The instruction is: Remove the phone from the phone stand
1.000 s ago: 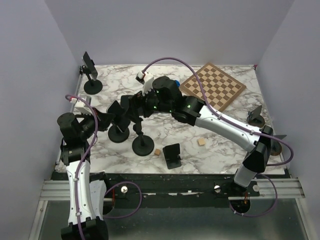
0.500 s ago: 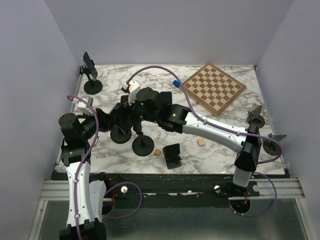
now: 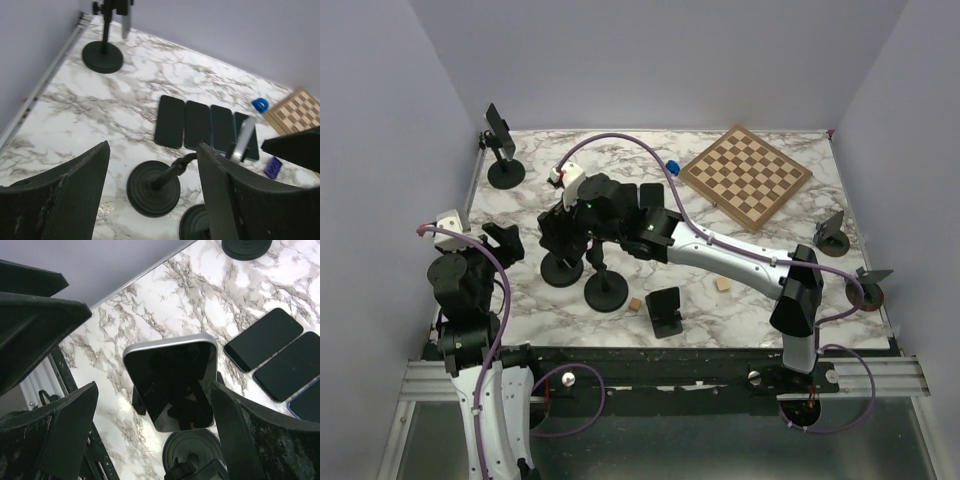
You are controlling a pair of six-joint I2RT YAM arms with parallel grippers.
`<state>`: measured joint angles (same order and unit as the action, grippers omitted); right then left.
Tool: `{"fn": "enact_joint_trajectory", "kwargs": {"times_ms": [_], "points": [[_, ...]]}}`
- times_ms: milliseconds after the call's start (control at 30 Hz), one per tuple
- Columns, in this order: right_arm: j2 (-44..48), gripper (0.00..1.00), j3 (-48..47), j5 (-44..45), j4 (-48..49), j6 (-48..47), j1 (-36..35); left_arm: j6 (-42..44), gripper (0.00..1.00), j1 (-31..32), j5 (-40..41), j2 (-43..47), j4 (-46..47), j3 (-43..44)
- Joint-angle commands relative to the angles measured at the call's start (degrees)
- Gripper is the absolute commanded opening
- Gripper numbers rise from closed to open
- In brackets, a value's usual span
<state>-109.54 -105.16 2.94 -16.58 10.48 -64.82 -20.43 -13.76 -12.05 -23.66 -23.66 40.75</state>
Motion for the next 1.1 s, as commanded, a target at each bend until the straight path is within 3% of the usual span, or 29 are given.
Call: {"fn": "enact_joint_trajectory", "kwargs": {"times_ms": [0, 400, 800, 900, 1067], "points": [[-2.8, 1.00, -3.5, -0.7, -0.8, -2.2, -0.3, -1.8, 0.78, -0.2, 14.6, 0.1, -4.8, 1.4], [-8.7, 1.00, -11.2, -0.5, -5.8, -2.8, 1.7, -1.6, 0.79, -0.4, 9.2, 0.0, -3.4, 0.4], [-7.8, 1.00, -8.0, -2.5, -4.9, -6.8, 2.9, -1.4, 0.80, -0.4, 7.4, -0.2, -2.8, 0.0], [-8.2, 1.00, -7.6, -8.4, -4.1, -7.3, 3.7, -1.3, 0.80, -0.5, 6.7, -0.2, -2.6, 0.0], [-9.7, 0.98, -8.5, -10.6, -3.2, -7.8, 3.7, -1.0, 0.80, -0.5, 5.1, -0.2, -2.2, -0.2]]}}
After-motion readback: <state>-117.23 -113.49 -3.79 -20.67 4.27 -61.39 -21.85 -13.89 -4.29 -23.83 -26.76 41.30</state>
